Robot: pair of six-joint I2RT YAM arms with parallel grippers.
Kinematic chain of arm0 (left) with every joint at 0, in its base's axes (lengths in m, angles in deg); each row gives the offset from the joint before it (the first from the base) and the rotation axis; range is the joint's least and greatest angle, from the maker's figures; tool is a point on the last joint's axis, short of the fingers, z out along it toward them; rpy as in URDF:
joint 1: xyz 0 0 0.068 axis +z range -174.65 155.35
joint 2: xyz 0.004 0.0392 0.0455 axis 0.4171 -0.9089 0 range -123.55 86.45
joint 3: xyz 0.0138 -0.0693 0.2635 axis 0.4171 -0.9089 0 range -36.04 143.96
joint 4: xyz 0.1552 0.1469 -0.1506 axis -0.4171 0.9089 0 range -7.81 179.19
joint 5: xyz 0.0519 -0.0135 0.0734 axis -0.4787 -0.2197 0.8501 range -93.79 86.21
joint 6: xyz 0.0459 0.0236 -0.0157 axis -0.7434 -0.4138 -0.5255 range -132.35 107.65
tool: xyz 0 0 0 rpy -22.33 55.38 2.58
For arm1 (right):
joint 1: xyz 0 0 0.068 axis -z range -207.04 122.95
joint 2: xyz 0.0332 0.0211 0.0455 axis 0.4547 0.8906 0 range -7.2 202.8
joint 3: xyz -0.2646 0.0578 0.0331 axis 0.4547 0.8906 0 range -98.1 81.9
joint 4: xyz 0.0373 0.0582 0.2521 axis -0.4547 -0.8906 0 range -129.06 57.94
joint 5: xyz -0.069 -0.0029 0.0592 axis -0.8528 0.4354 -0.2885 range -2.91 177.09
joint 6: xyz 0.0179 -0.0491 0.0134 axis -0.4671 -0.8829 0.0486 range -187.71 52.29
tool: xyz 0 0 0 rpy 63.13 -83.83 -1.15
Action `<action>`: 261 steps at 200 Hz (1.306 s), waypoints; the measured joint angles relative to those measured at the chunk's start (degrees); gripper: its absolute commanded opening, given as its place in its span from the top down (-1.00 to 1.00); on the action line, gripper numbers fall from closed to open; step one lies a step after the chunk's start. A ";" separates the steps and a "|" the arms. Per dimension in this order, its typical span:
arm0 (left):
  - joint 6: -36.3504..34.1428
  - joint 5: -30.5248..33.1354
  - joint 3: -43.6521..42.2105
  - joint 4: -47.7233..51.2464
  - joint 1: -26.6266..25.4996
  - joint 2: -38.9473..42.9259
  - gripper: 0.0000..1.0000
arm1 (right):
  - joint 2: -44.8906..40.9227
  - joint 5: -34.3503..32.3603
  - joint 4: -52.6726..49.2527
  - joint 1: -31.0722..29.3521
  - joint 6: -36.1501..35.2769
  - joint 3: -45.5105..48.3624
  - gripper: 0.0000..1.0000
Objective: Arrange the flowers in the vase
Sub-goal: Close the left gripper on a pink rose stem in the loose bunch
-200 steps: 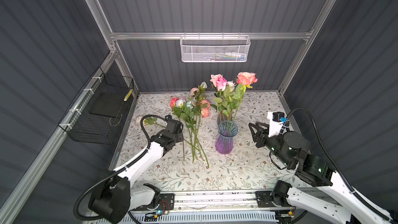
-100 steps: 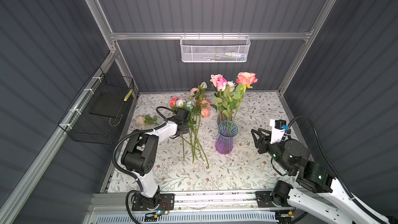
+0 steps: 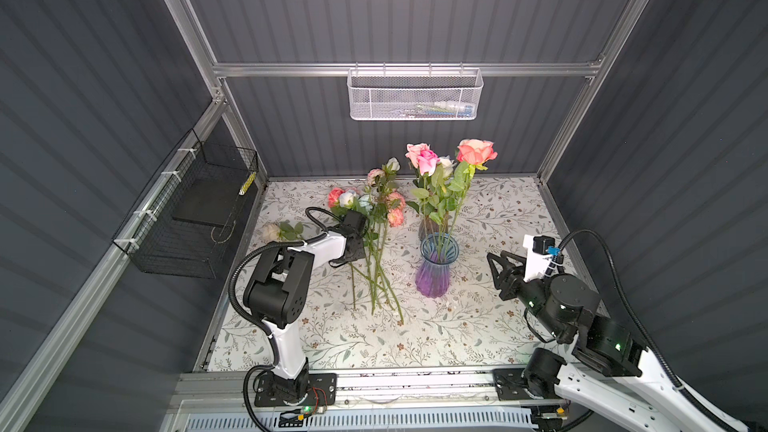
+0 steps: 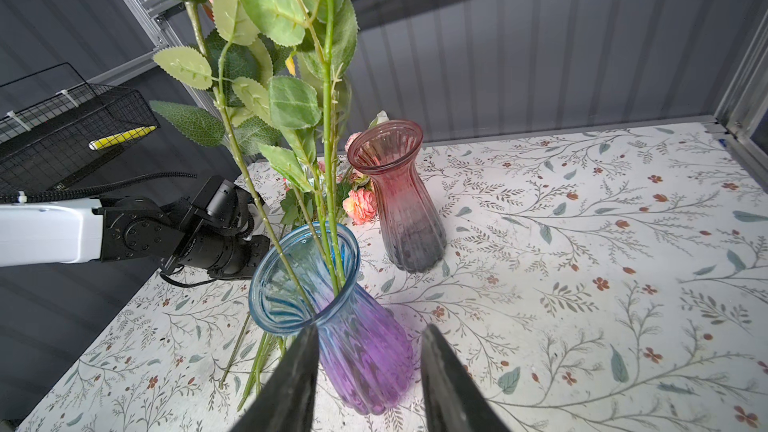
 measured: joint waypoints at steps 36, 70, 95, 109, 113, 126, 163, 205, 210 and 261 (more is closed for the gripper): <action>0.48 1.33 -0.13 0.81 0.04 1.16 1.00 | -0.22 0.22 0.04 0.00 0.07 0.00 0.15; 1.77 4.20 -2.25 2.03 0.15 10.14 1.00 | -0.39 0.68 -0.07 0.00 0.50 0.00 0.16; 2.21 6.95 -2.29 3.45 0.76 17.29 1.00 | -0.48 1.07 -0.17 0.00 0.63 -0.04 0.16; 2.29 8.41 -2.34 4.26 1.22 20.17 1.00 | -0.46 1.27 -0.31 0.00 0.63 -0.13 0.16; 2.40 8.87 -2.40 4.48 1.36 20.96 1.00 | -0.44 1.31 -0.33 0.00 0.63 -0.17 0.16; 2.43 10.19 -3.13 4.96 1.60 23.67 1.00 | -0.22 1.53 -0.33 0.00 0.63 -0.52 0.16; 1.55 12.31 -5.05 6.93 1.88 31.58 1.00 | 1.38 2.27 -0.26 0.00 0.63 -1.73 0.16; -3.78 9.22 4.52 12.57 1.77 23.23 1.00 | 2.95 3.43 0.04 0.00 0.70 -2.45 0.16; -4.44 8.83 5.86 12.61 1.49 20.65 1.00 | 3.06 3.54 0.20 0.00 0.74 -2.45 0.16; -6.47 11.30 6.16 15.47 -4.24 5.64 1.00 | 3.69 4.13 0.76 0.00 1.49 -2.47 0.16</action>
